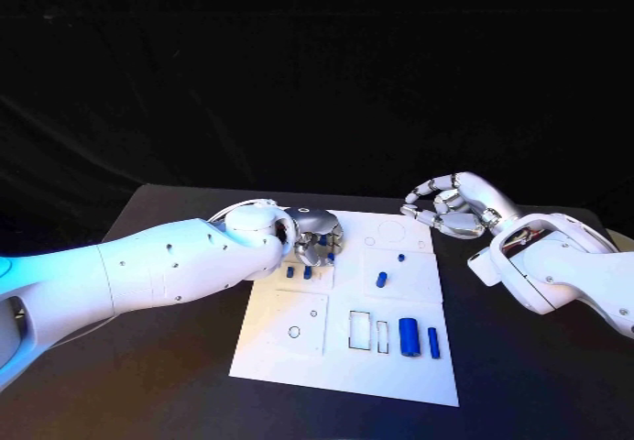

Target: Assemble the parts on the task board

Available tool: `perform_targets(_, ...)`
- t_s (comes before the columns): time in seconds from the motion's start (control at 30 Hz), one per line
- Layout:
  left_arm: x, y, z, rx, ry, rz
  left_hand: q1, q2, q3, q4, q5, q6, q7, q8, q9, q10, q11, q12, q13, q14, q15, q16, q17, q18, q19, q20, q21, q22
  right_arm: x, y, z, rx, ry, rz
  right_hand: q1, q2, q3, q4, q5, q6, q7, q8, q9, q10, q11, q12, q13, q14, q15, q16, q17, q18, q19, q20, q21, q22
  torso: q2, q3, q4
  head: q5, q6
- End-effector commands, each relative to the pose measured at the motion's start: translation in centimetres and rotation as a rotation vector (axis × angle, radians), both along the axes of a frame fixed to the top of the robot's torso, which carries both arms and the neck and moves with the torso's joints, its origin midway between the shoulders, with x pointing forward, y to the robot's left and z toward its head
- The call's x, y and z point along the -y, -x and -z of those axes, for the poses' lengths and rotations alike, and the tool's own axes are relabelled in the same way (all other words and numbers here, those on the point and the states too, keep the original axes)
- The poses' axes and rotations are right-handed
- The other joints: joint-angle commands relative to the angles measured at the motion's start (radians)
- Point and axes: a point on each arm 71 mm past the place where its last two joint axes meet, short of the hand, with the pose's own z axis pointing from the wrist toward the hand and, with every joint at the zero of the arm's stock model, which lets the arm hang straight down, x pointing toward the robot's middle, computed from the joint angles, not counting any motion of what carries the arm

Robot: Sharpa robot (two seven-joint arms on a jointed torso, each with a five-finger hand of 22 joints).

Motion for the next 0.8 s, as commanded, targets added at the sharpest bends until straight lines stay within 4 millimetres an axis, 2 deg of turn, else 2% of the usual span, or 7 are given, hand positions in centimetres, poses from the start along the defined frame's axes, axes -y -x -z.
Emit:
perform_targets(0.03,0.22,0.11,0.24,-0.006,-0.012,0.010,0.013,0.001,0.009,0.000,0.002,0.009,0.000,-0.002,-0.002,0.006,0.000,-0.004,-0.002,0.006,-0.002,0.006,0.002,-0.016,0.009,0.001,0.006,0.005,-0.12,0.07,0.03,0.001,0.001,-0.012,0.010,-0.002,-0.006,0.002,0.004,-0.008,-0.002,0.005,0.001,-0.006,-0.002,-0.002,0.038,0.068,-0.008,-0.005,0.126,0.010,0.002,-0.008,-0.002,0.169,0.000,0.0008,-0.0002,-0.001,-0.002)
perform_targets(0.17,0.33,0.17,0.50,-0.011,-0.012,0.011,0.015,0.002,0.019,-0.002,0.001,0.021,-0.002,-0.003,-0.004,0.022,-0.004,-0.003,-0.008,0.011,-0.004,0.012,0.006,-0.019,0.018,-0.001,0.019,0.021,-0.13,0.09,0.03,0.000,0.001,-0.012,0.010,-0.002,-0.006,0.002,0.004,-0.008,-0.002,0.005,0.001,-0.005,-0.002,-0.002,0.038,0.068,-0.008,-0.005,0.126,0.010,0.003,-0.008,-0.002,0.170,0.001,0.0010,0.0009,-0.002,-0.002)
perform_targets(0.47,0.29,0.09,0.78,-0.016,-0.019,-0.003,0.037,0.021,0.056,-0.021,-0.001,0.048,-0.002,-0.006,-0.009,0.054,-0.010,-0.007,-0.020,0.019,-0.009,0.022,0.013,-0.024,0.030,-0.006,0.039,0.048,-0.13,0.10,0.03,0.000,0.001,-0.012,0.010,-0.001,-0.006,0.002,0.004,-0.008,-0.002,0.005,0.001,-0.004,-0.002,-0.001,0.039,0.068,-0.008,-0.005,0.127,0.010,0.003,-0.008,-0.002,0.170,0.000,0.0009,-0.0002,-0.001,-0.003)
perform_targets(0.7,0.17,-0.01,0.85,-0.017,-0.025,-0.016,0.061,0.037,0.100,-0.057,-0.002,0.057,0.010,-0.018,-0.016,0.062,-0.002,-0.018,-0.033,0.016,-0.005,0.025,0.004,-0.025,0.027,-0.003,0.046,0.054,-0.12,0.11,0.02,0.000,0.001,-0.012,0.010,0.000,-0.007,0.003,0.005,-0.008,-0.002,0.005,0.001,-0.002,-0.002,0.001,0.041,0.068,-0.008,-0.005,0.127,0.010,0.003,-0.008,-0.001,0.170,0.001,0.0008,0.0007,-0.004,-0.005)
perform_targets(0.8,0.15,-0.03,0.88,-0.019,-0.030,-0.021,0.062,0.034,0.122,-0.073,-0.002,0.059,0.017,-0.025,-0.020,0.061,0.005,-0.025,-0.039,0.014,0.002,0.025,-0.002,-0.025,0.023,0.002,0.050,0.057,-0.12,0.11,0.02,0.000,0.001,-0.012,0.010,0.000,-0.007,0.003,0.005,-0.008,-0.002,0.005,0.001,-0.002,-0.002,0.001,0.041,0.068,-0.008,-0.005,0.127,0.010,0.003,-0.008,-0.001,0.170,0.000,0.0008,0.0006,-0.004,-0.005)
